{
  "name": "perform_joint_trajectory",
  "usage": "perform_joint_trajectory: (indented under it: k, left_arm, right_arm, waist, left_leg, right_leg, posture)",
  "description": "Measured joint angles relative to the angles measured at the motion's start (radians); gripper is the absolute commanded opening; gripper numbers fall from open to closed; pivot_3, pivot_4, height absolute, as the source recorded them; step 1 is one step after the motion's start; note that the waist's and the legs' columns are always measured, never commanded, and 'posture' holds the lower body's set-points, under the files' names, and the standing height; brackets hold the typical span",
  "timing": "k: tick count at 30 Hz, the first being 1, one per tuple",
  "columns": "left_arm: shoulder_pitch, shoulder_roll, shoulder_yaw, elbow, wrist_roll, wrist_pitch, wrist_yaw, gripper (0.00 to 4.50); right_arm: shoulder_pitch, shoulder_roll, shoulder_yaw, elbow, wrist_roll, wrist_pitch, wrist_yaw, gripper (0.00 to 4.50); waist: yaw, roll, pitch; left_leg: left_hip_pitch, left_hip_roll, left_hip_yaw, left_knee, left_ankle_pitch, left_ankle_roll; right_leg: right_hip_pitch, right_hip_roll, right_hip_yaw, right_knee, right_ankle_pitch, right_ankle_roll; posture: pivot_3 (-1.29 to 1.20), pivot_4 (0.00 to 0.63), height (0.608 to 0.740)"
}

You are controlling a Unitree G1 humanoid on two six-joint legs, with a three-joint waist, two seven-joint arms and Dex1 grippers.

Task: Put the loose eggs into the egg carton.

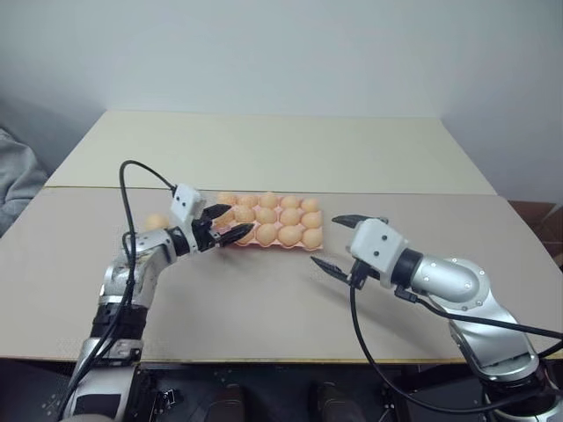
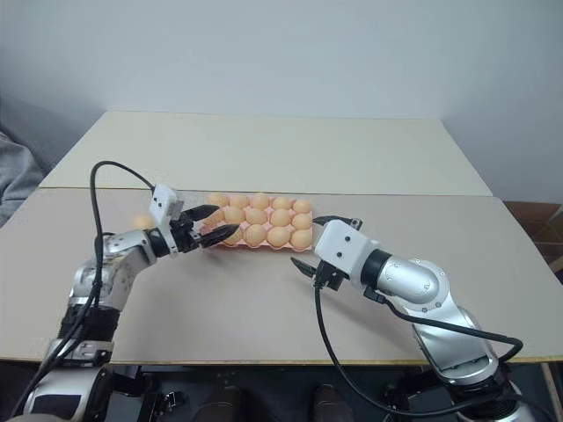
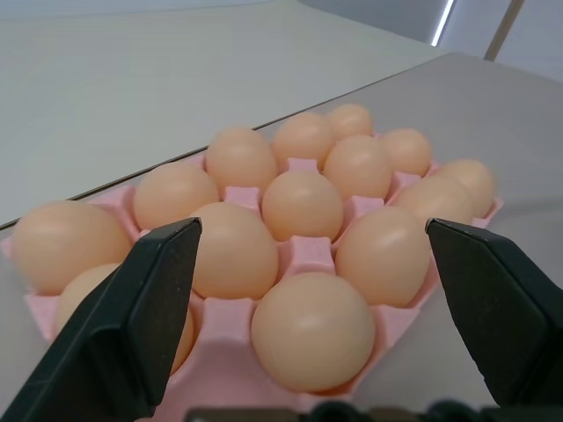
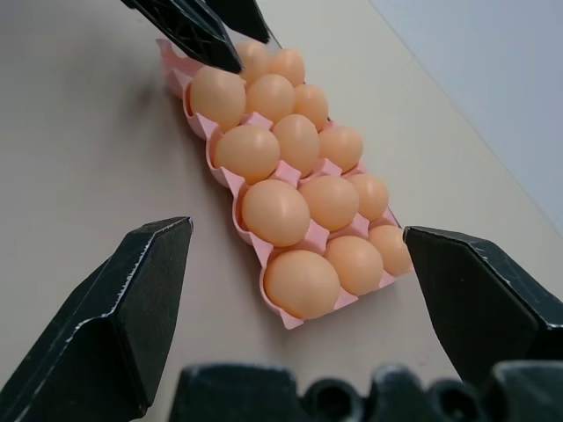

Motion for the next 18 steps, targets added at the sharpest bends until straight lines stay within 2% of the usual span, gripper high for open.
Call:
perform_joint_trajectory:
  k: [4,8,12,14,18]
  left_arm:
    - [0.092,0.085,0.098,-0.171,-0.023,0.089,0.066,4.45]
    - [0.257,0.151,0.241,-0.366,-0.074,0.233,0.145,4.45]
    - [0.473,0.169,0.425,-0.540,-0.130,0.339,0.192,4.45]
    - [0.547,0.169,0.495,-0.590,-0.135,0.373,0.226,4.45]
    - [0.594,0.168,0.557,-0.628,-0.134,0.410,0.297,4.45]
  right_arm:
    - [-0.009,0.000,0.003,0.013,0.001,-0.013,0.012,4.50]
    - [-0.016,-0.004,0.005,0.029,0.008,-0.031,0.036,4.50]
    - [-0.035,-0.002,-0.002,0.075,0.053,-0.037,0.081,4.50]
    - [-0.046,-0.002,-0.009,0.092,0.111,-0.038,0.130,4.50]
    - [-0.046,-0.003,-0.013,0.092,0.200,-0.070,0.221,4.50]
  waist:
    - [-0.005,0.000,0.000]
    - [-0.012,0.000,0.000]
    - [-0.017,0.000,0.000]
    - [-0.015,0.000,0.000]
    - [0.003,0.000,0.000]
  left_leg:
    - [0.000,0.000,0.000,0.000,0.000,0.000]
    - [0.000,0.000,0.000,0.000,0.000,0.000]
    - [0.001,0.001,0.000,0.000,0.000,0.000]
    - [0.001,0.001,0.000,0.000,0.000,0.000]
    - [0.002,0.001,-0.001,0.000,0.000,-0.001]
  right_leg:
    - [0.000,0.000,0.000,0.000,0.000,0.000]
    - [0.000,-0.001,0.000,0.000,0.000,0.000]
    - [-0.001,-0.001,0.000,0.000,-0.001,-0.001]
    - [0.000,0.000,0.000,0.000,-0.004,-0.006]
    - [0.001,-0.001,-0.002,0.000,-0.004,-0.007]
  posture:
    - [0.00,0.150,0.740]
    - [0.00,0.150,0.740]
    - [0.00,0.150,0.740]
    - [0.00,0.150,0.740]
    - [0.00,0.150,0.740]
